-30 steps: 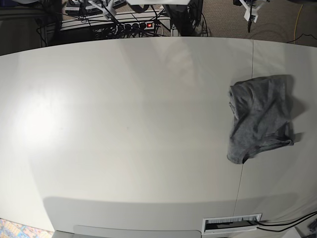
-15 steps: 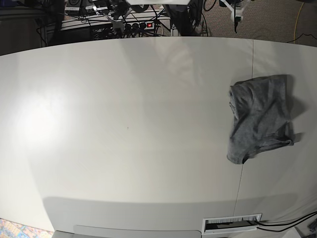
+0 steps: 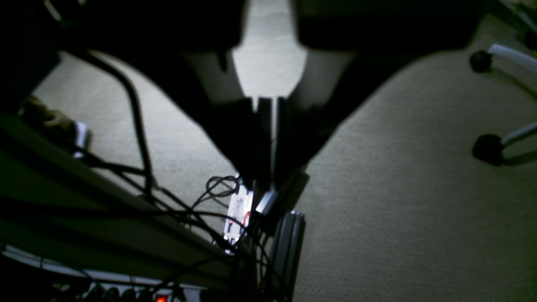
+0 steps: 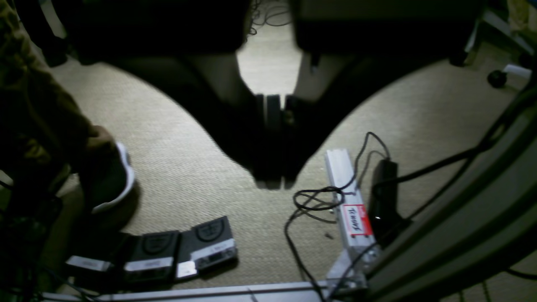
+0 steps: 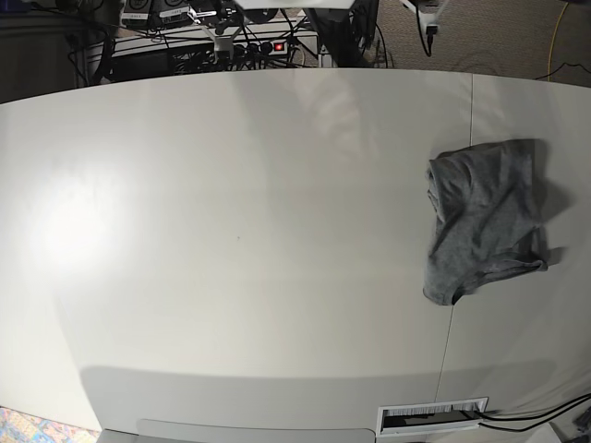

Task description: Fold the T-shirt properly

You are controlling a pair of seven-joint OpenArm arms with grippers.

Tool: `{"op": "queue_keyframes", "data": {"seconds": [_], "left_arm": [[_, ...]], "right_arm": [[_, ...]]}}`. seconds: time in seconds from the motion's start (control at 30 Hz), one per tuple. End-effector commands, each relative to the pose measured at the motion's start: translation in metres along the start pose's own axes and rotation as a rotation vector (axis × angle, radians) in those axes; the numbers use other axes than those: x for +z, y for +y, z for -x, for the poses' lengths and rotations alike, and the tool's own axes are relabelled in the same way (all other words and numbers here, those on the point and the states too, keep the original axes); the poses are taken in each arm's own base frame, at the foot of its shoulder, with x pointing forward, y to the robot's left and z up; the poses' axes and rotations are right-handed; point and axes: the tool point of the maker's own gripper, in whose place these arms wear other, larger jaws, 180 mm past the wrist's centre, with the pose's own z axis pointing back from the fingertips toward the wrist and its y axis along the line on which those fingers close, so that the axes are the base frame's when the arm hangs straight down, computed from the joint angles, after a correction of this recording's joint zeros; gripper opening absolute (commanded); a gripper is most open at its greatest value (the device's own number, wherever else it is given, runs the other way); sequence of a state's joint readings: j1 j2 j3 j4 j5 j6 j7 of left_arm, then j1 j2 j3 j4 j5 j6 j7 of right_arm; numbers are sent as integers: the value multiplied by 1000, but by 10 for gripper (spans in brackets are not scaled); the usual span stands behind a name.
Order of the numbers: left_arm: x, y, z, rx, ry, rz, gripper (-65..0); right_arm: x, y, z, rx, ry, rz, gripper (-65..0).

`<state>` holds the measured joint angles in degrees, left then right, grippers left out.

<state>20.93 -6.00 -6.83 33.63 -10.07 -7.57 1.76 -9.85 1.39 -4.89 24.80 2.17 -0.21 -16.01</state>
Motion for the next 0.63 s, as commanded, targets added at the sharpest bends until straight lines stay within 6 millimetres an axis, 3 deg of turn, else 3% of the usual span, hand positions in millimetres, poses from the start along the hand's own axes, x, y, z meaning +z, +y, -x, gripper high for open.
{"op": "queue_keyframes", "data": {"seconds": [0.0, 0.6], "left_arm": [[1, 0, 2, 3, -4, -4, -650], [1, 0, -12, 46, -67, 7, -650]], "right_arm": [[0, 0, -1, -7, -5, -1, -650], [0, -1, 2, -7, -6, 1, -650]]}}
